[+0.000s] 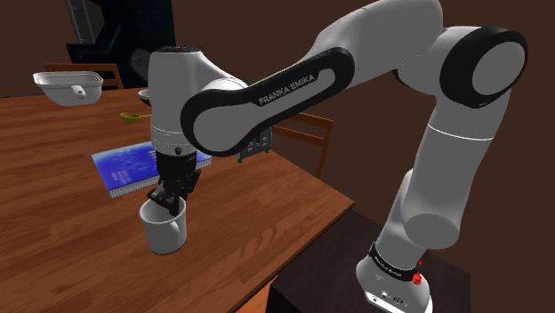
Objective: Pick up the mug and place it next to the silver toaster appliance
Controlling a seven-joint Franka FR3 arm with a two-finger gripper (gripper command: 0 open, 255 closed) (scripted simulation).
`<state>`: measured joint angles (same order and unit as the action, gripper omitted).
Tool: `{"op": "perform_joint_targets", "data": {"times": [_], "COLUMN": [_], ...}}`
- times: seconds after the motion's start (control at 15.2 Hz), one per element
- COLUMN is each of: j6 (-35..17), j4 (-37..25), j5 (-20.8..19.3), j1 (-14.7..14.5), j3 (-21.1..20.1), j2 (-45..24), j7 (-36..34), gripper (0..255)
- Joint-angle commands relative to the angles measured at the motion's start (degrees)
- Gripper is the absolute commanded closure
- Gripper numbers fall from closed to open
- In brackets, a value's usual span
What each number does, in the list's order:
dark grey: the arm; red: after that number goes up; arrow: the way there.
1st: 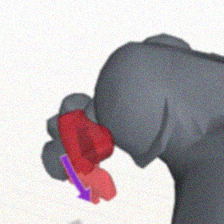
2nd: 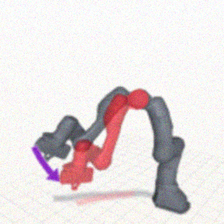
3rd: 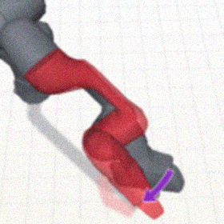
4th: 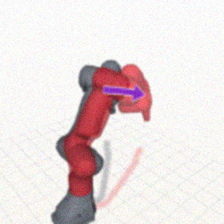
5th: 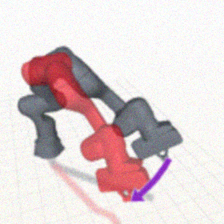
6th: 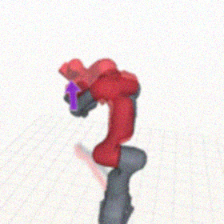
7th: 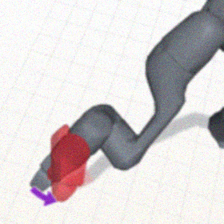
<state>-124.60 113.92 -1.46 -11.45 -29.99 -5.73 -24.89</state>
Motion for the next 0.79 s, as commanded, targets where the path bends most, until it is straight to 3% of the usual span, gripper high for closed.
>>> {"op": "perform_joint_targets", "data": {"times": [0.0,0.73], "j6": [1.70,9.81], "j4": [-1.25,-7.40], "j5": [0.35,1.68], "j1": [0.10,0.36], "j3": [0.00,-0.03], "j2": [0.51,2.77], "j7": [0.28,1.03], "gripper": [255,255]}}
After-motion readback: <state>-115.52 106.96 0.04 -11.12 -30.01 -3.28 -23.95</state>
